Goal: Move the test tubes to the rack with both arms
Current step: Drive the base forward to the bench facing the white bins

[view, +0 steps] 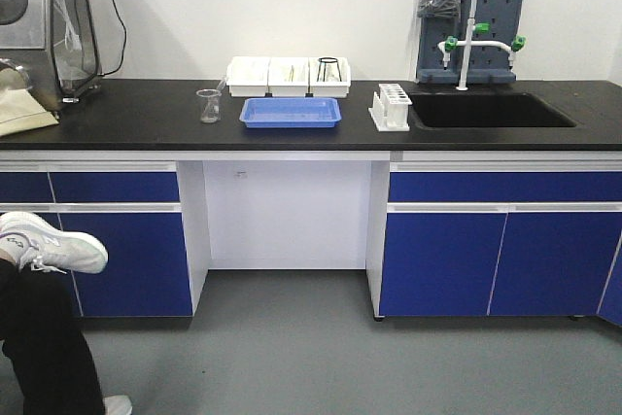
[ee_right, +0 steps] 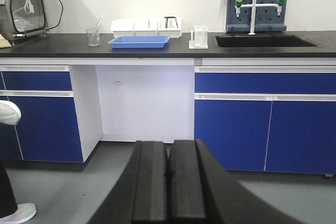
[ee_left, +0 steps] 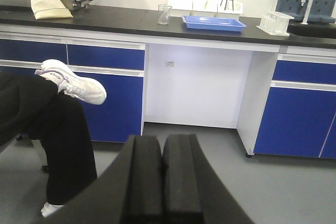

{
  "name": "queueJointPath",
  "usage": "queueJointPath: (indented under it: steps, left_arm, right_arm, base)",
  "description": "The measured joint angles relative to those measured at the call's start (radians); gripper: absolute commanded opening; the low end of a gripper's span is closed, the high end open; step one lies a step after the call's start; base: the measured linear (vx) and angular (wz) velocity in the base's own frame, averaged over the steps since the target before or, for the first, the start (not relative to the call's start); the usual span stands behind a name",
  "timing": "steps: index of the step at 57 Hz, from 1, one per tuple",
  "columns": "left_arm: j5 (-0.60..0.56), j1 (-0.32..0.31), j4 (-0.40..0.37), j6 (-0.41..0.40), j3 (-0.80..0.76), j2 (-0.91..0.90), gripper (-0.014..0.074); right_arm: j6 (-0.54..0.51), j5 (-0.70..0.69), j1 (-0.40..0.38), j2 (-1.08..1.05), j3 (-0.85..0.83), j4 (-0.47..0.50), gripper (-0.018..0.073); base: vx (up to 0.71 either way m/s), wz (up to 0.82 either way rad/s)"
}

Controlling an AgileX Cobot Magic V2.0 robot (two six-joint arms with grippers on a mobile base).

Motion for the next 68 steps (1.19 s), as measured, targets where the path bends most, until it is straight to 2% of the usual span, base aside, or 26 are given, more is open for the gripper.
queueJointPath:
  steps: [30,68]
  left_arm:
    - [0.0,0.0,0.0,0.0,0.0,0.0,-0.0006]
    - [0.0,0.0,0.0,0.0,0.0,0.0,-0.0006]
  right_arm:
    - [0.0,0.0,0.0,0.0,0.0,0.0,-0.0008]
    - [0.0,0.0,0.0,0.0,0.0,0.0,-0.0008]
  base:
    - [0.07,0.0]
    - [0.19,0.05]
